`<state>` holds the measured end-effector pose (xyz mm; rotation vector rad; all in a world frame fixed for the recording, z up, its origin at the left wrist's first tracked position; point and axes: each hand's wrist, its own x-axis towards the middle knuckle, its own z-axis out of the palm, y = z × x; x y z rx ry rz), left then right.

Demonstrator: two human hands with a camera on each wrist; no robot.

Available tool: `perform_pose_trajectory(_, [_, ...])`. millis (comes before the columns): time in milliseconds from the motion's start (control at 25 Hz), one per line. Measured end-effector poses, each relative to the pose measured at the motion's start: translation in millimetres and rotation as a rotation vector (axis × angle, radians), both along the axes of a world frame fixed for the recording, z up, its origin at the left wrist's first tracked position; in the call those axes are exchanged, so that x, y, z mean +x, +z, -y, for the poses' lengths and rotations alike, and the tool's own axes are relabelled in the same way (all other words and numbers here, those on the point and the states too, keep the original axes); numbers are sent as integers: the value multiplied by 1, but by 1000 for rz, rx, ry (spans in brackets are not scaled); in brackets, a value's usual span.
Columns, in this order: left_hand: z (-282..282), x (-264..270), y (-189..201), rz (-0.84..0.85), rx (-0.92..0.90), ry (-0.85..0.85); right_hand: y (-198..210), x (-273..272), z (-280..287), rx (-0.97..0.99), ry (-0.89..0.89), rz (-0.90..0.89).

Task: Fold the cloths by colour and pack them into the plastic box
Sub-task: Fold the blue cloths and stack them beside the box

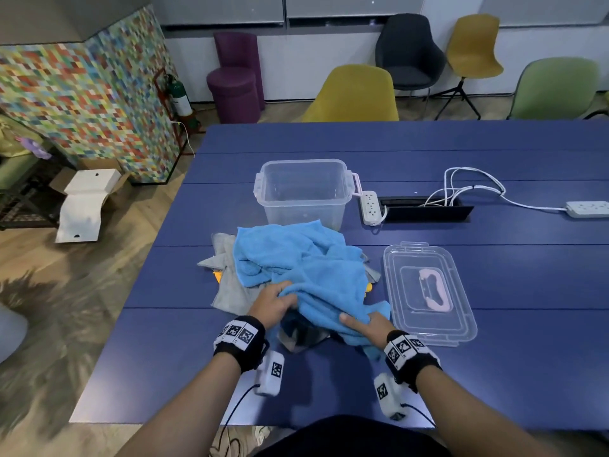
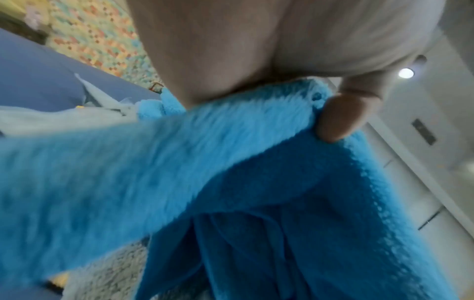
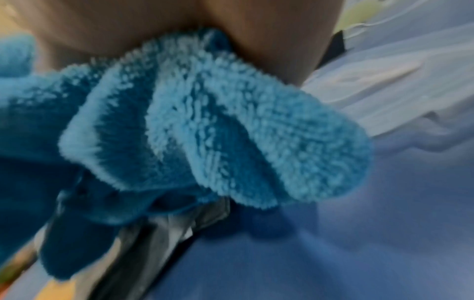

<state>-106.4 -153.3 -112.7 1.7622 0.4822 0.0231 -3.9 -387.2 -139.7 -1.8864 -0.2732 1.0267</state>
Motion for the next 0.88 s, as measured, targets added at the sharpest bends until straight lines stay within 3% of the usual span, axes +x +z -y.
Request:
perform_pose_trajectory(120, [-4, 1, -7, -77, 35, 24, 32, 14, 4, -46, 47, 31])
perform_pose_trajectory(280, [1, -6, -1, -346, 185, -436, 48, 35, -3, -184, 87, 239])
perform_pose_trajectory(360, [10, -13, -1, -525, 383, -617, 45, 26, -9, -277, 247, 296])
perform_pose_trajectory(480, [20, -39, -24, -775, 691, -776, 14, -7, -6, -600, 598, 373])
perform_pose_trajectory(560, [23, -55, -36, -840, 687, -792, -8, -23, 3, -711, 706, 363])
perform_pose_trajectory(760, [15, -65, -28, -900, 509, -837, -6, -24, 11, -670, 636, 252])
perform_pose_trajectory(880, [16, -68, -26, -819, 507, -738, -12, -29, 14, -651, 673, 215])
